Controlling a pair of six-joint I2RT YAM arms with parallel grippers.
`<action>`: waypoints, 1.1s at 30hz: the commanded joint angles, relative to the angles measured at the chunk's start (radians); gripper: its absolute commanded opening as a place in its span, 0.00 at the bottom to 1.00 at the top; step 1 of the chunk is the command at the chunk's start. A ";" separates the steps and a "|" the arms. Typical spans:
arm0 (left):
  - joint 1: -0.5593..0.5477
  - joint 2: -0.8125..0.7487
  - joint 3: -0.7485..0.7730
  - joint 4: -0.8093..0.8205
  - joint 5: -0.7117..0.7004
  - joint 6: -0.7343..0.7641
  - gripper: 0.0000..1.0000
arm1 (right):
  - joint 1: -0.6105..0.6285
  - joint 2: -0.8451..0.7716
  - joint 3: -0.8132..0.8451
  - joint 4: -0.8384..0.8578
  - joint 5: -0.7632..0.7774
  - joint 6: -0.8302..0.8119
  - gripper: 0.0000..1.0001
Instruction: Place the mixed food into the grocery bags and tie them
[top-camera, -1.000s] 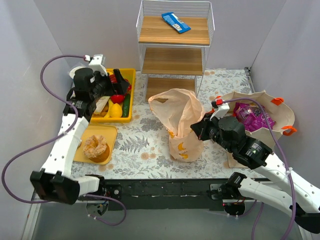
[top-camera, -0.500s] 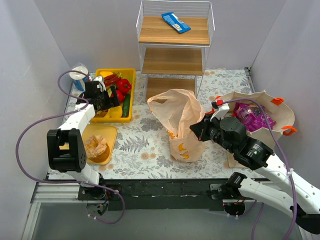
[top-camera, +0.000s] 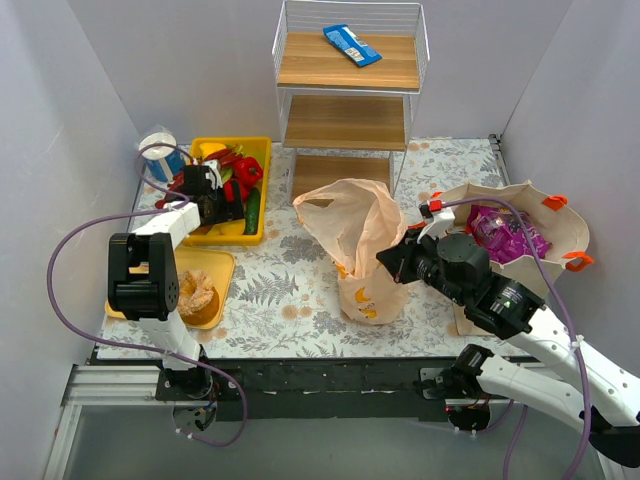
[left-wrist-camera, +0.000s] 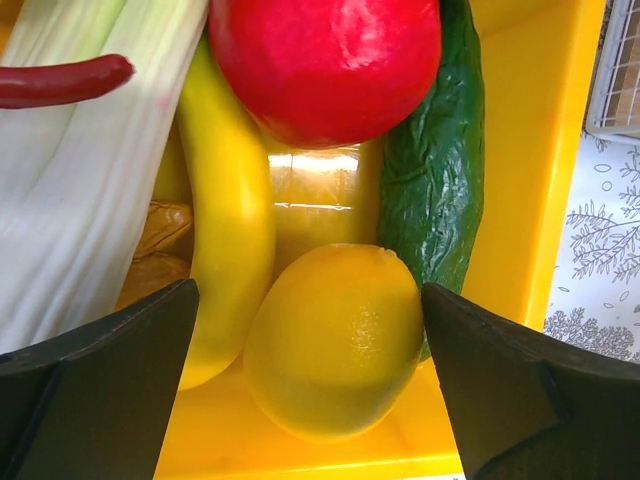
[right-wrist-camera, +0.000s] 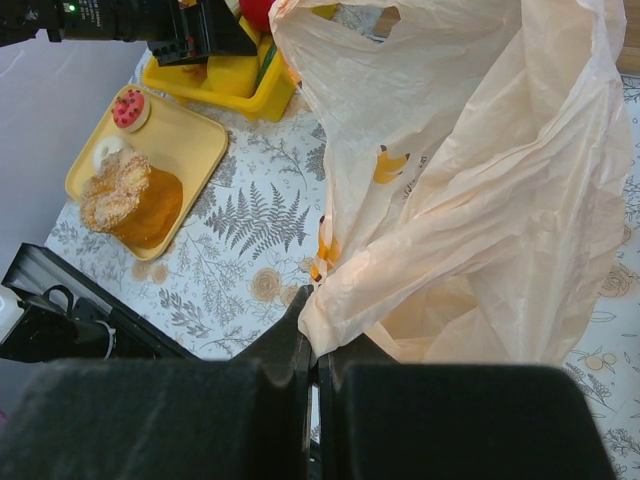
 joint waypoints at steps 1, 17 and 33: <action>-0.031 0.006 0.020 -0.018 -0.007 0.037 0.91 | 0.001 0.011 0.022 0.049 -0.012 -0.001 0.01; -0.068 -0.180 -0.036 0.013 -0.081 0.034 0.43 | 0.003 0.028 0.033 0.055 -0.024 0.008 0.01; -0.552 -0.600 -0.075 0.271 0.057 -0.104 0.36 | 0.003 0.020 0.076 0.004 0.001 -0.009 0.01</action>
